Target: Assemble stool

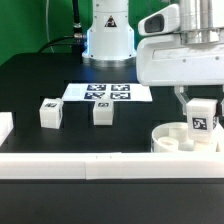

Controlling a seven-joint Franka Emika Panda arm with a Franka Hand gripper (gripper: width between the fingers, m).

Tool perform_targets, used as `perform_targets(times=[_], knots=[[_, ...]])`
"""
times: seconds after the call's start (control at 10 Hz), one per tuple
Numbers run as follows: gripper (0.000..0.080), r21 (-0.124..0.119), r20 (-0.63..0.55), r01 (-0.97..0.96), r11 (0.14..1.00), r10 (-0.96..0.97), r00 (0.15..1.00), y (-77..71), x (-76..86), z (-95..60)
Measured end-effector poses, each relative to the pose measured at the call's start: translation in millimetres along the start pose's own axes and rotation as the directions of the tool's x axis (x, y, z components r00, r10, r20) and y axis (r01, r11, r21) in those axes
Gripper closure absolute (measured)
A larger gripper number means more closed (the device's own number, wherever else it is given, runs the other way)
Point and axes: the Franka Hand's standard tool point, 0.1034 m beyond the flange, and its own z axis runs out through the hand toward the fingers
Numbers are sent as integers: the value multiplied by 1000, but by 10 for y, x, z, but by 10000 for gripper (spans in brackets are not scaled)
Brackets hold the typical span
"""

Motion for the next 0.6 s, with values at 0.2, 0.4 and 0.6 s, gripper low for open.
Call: perform_targets(times=[0.2, 0.4, 0.6], knots=[[461, 3, 1, -244, 970, 244, 970, 5, 4, -1], [461, 24, 9, -420, 907, 419, 908, 5, 44, -2], [461, 25, 20, -477, 879, 476, 879, 9, 56, -13]])
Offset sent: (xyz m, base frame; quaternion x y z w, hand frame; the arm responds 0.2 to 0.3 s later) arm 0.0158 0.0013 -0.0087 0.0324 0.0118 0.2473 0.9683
